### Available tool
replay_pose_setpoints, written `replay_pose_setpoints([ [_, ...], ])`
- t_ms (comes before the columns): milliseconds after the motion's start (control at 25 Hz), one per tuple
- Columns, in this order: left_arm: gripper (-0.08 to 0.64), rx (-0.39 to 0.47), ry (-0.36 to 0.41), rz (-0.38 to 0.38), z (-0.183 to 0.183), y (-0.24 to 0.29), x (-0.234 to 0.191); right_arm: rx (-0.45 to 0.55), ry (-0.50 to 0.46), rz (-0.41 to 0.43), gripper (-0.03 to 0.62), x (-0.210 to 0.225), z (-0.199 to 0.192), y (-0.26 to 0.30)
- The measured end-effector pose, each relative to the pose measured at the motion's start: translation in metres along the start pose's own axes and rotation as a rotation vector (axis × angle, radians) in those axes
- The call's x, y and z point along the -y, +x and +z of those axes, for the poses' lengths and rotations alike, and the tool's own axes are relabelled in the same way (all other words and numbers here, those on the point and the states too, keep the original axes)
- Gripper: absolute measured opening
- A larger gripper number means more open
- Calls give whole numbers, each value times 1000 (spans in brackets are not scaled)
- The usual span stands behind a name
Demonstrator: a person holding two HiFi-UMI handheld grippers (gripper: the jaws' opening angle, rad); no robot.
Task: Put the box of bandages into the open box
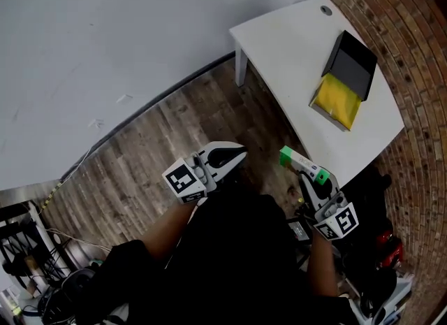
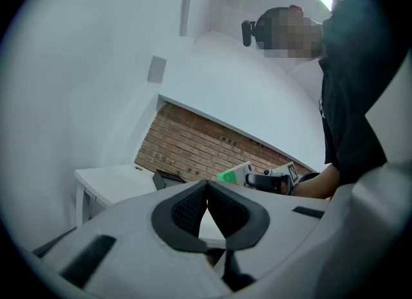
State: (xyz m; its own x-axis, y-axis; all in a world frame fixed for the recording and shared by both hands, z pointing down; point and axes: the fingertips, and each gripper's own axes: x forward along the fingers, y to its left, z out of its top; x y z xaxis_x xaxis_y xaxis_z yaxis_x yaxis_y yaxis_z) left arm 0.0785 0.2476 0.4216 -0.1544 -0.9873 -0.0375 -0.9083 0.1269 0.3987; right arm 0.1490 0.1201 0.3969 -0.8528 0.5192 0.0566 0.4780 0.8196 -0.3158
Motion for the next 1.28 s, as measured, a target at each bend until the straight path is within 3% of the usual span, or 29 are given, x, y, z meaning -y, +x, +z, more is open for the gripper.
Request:
replay_pose_setpoints([
  [520,15,-31,31,-6,34,68,-83,30,22,4,92,96,28,53],
  [840,15,-93,76,-114,63,165,-111,95,54,-82,92,173,61,45],
  [1040,15,-140,79,-194,64,218,-115,137,80,-149,92,208,74,29],
  [1280,15,-218,100,-346,63,277,-114,218,153,-304,92,239,74,-7],
])
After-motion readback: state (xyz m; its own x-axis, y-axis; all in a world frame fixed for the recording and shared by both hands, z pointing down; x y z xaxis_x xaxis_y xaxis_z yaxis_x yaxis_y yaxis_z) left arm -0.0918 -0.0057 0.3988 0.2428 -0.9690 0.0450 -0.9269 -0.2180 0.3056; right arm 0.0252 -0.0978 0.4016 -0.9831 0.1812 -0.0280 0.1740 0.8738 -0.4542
